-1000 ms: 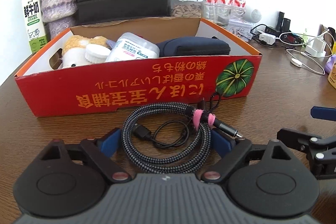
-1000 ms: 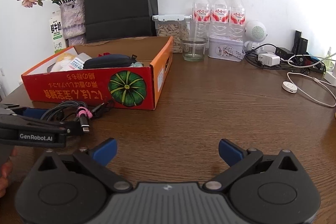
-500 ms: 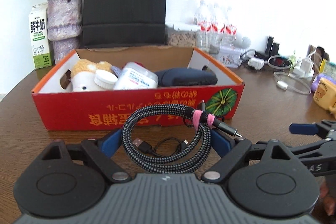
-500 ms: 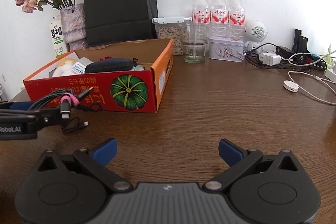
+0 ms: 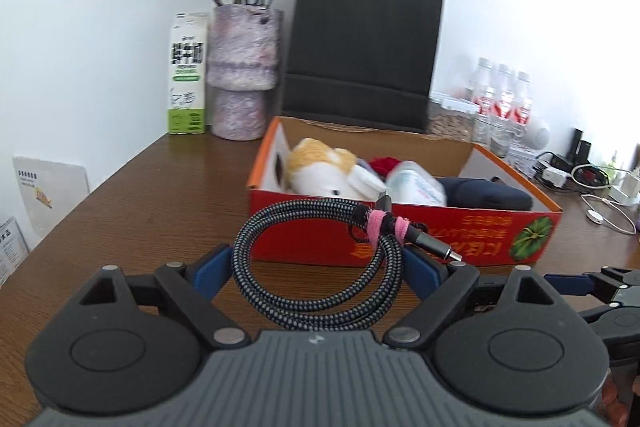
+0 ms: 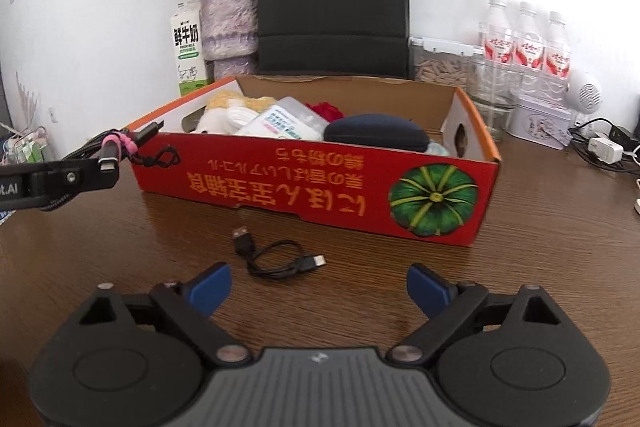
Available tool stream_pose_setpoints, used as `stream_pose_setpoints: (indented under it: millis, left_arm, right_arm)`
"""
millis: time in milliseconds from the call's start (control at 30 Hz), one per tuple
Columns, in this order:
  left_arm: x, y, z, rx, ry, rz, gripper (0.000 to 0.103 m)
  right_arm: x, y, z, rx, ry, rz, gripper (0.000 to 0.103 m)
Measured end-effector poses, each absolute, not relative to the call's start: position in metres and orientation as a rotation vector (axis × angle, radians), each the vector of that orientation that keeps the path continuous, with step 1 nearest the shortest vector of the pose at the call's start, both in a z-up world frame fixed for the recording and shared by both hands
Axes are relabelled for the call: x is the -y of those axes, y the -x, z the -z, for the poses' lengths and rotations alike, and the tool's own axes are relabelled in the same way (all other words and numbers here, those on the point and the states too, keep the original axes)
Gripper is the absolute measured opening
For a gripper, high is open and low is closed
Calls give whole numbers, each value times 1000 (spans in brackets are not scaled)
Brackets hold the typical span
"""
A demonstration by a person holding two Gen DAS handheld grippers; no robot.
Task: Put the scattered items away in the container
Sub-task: 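Lift the braided cable with the left gripper and carry it over the box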
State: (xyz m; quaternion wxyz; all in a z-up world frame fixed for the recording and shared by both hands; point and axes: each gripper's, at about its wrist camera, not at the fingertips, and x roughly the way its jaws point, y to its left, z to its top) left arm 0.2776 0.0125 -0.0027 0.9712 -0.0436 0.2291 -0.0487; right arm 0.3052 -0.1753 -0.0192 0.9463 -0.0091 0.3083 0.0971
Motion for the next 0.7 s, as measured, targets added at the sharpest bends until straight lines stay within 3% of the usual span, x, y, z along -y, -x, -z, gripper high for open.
stream_pose_setpoints:
  millis: [67,200,267,300,367,400,500,700]
  left_arm:
    - [-23,-278,3,-465,96,89,91]
    - [-35,-277,2,-457,107,88,91]
    - [-37,-277,2,-455,109,91,91]
    - [-37,-276,2,-456,108,93,91]
    - [-37,-277,3,-459,107,99,91]
    - [-36,-277,3,-460,106,101,91]
    - [-34,-276,4,-458,101,107,91]
    - [-33,-276,5,-454,99,110,91]
  right_arm:
    - [165,-314,22,-647,22,-201,82]
    - [150,-329,25,-665,46,-183,75]
    - [148,-330,23,-662,42,-189,56]
    - [147,-330,22,-661,50,-194,52]
    - [147,-326,21,-654,53,-212,29]
    - [148,-324,21,-651,55,-212,23]
    - [147,-318,21,-642,64,-220,14]
    - [148,-304,16,-600,67,-227,13]
